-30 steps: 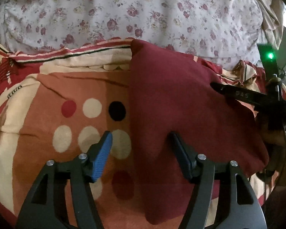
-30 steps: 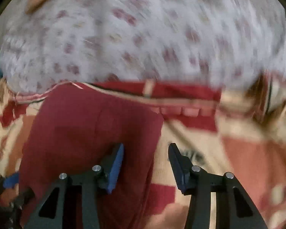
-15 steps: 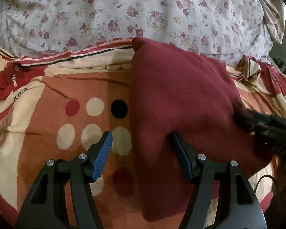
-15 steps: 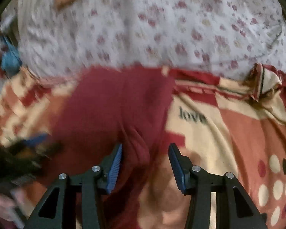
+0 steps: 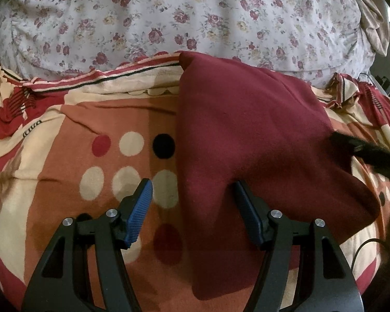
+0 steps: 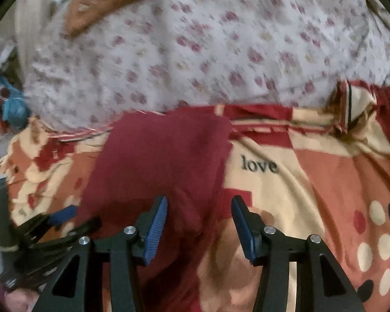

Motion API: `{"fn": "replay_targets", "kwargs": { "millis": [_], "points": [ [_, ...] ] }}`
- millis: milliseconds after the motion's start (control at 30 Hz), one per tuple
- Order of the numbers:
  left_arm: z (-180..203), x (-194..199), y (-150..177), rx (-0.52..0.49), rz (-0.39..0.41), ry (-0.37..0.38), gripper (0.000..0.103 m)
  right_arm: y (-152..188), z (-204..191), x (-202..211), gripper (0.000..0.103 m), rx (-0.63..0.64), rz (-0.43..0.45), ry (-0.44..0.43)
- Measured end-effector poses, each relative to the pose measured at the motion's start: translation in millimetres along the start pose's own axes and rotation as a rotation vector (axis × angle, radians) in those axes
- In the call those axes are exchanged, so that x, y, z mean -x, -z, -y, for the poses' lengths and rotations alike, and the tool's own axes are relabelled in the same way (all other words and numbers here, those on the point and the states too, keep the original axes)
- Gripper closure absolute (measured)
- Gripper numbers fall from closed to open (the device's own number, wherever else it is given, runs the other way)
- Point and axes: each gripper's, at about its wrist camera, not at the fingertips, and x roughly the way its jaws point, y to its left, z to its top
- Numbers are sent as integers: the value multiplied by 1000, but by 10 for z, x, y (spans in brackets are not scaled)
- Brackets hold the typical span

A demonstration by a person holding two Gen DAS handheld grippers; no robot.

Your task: Fold small clothes

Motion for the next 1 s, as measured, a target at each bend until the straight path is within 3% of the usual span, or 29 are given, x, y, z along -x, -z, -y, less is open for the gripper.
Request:
{"fn": "replay_targets", "kwargs": {
  "millis": [133,200,267,333,367,400,467,567,700,733,833,933,1000],
  "points": [
    [-36,-15,-13,7,-10,20,36,23,96,-141,53,-9,-21,-34],
    [-97,-13,-64,21,-28,74,36,15,132,-86,52,-9,-13,-72],
    [-191,-13,-131,58,-38,174,36,7,218,-23,45,-39,8,-158],
    [-270,-33,-181,88,-44,243,36,5,300,-37,19,-67,4,-245],
    [-306,-62,-218,104,-49,281,35,6,336,-68,18,-84,-4,-280],
    [-322,-87,-241,112,-55,300,34,5,354,-114,18,-95,-15,-302],
    [-343,-160,-280,127,-73,329,23,5,382,-258,18,-113,-51,-348],
    [-327,-350,-293,130,-142,382,21,-11,316,-472,18,-99,-97,-416],
    [-256,-385,-304,87,-132,390,17,-56,182,-644,18,-74,-108,-466],
    [-239,-391,-314,78,-134,390,17,-71,158,-660,23,-73,-97,-466],
    [-162,-359,-331,49,-122,385,26,-101,92,-636,40,-59,-82,-468],
    [-142,-212,-339,22,-87,379,49,-120,20,-511,50,-32,-60,-456],
    [-188,-29,-338,18,-65,389,53,-123,-23,-361,51,-17,-46,-470]
  ]
}}
